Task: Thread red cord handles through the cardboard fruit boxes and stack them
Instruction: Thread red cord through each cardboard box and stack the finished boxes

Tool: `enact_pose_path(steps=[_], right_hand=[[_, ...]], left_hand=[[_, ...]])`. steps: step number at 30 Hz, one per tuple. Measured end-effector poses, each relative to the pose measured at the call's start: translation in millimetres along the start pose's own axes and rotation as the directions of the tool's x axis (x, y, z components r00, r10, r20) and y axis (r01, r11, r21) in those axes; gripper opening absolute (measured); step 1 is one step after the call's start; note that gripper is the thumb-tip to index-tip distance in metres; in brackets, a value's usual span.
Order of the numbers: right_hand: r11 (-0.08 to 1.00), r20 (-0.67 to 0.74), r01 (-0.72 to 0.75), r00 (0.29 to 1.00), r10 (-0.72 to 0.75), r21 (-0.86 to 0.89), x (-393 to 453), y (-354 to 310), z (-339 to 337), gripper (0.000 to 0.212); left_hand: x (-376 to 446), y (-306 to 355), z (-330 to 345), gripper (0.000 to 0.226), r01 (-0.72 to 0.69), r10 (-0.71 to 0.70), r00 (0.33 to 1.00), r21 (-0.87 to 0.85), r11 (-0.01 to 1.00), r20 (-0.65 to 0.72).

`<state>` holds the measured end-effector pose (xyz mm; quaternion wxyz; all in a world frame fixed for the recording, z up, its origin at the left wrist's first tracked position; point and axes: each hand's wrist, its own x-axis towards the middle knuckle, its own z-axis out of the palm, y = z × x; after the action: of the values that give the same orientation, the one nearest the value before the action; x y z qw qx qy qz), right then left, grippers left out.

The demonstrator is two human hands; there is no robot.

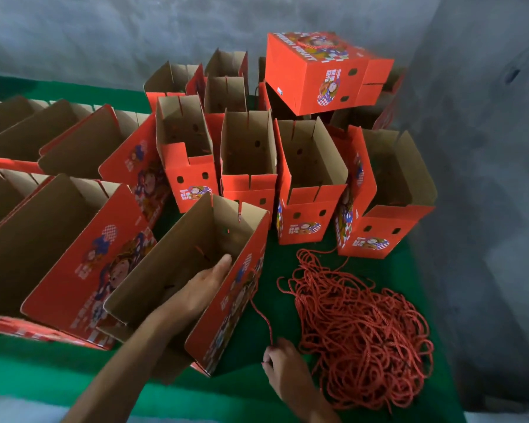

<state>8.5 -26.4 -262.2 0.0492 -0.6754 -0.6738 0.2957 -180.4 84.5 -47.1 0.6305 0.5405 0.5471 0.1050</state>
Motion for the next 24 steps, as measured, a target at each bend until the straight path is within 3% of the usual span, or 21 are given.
enact_pose_path(steps=[4,6,9,11,14,18,24], right_hand=[[0.998,-0.062,0.056,0.996,-0.058,-0.036,-3,-5,-6,0.02],[0.985,-0.098,0.036,0.995,-0.019,0.17,-7,-18,-20,0.016],[0.85,-0.082,-0.003,0.995,0.054,0.527,-13,-47,-41,0.009],[0.777,-0.156,0.067,0.987,0.041,0.626,-18,-59,-49,0.013],[0.713,-0.237,0.137,0.971,0.042,0.687,-23,-69,-58,0.012],[0.688,-0.257,0.1,0.958,0.128,0.718,-13,-74,-62,0.013],[0.803,-0.259,0.077,0.961,0.098,0.59,1,-74,-67,0.017]], left_hand=[[-10,-28,-11,0.066,0.096,-0.077,0.985,-0.124,0.988,0.152],[-12,-44,-17,0.07,0.101,-0.074,0.973,-0.111,0.989,0.221],[-11,-57,-22,0.074,0.14,-0.106,0.951,-0.1,0.985,0.291],[-7,-60,-21,0.073,0.156,-0.104,0.955,-0.172,0.973,0.277],[-2,-58,-17,0.072,0.132,-0.079,0.964,-0.2,0.971,0.254],[-2,-54,-8,0.073,0.123,-0.064,0.956,-0.196,0.973,0.285],[-2,-49,0,0.07,0.114,-0.052,0.953,-0.194,0.974,0.299]])
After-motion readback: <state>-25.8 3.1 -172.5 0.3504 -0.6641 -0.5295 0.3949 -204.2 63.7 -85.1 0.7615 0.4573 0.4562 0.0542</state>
